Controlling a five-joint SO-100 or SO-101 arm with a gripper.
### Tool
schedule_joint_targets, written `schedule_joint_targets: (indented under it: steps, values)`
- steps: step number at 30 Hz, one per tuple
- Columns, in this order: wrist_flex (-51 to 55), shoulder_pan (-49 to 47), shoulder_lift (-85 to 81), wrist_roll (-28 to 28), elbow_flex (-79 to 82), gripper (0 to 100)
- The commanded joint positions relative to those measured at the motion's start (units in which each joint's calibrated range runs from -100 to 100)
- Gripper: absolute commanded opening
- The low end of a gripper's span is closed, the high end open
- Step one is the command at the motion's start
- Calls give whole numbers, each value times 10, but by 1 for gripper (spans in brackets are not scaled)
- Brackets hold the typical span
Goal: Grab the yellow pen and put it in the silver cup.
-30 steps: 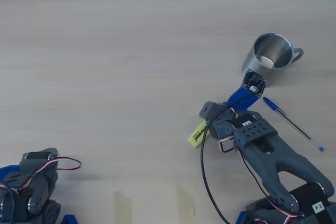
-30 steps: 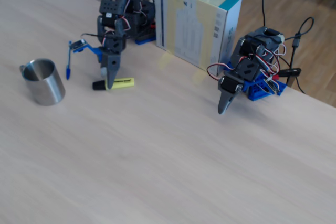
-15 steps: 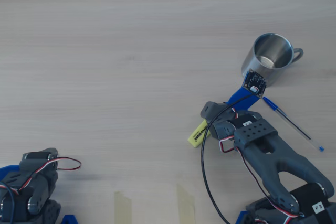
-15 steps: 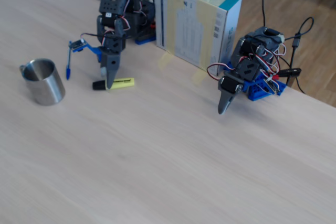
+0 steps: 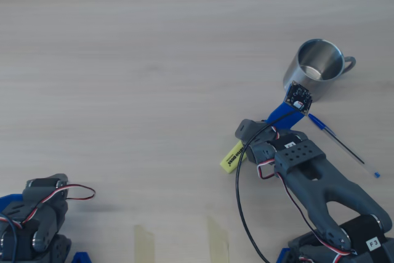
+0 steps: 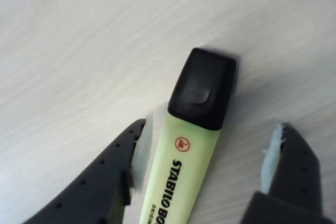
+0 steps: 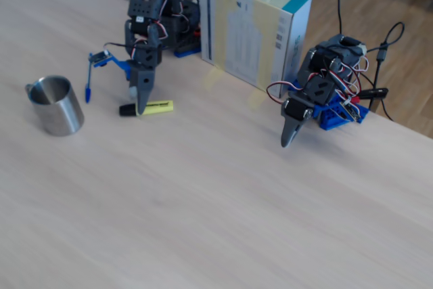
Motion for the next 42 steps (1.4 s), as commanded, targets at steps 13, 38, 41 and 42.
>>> schedule_joint_targets:
  steps: [13, 38, 41, 42]
  values:
    - [12, 8, 19, -4, 44, 34]
    - [12, 8, 34, -3, 43, 34]
    - [10, 8, 34, -4, 44, 34]
    - [10, 8, 34, -4, 44, 34]
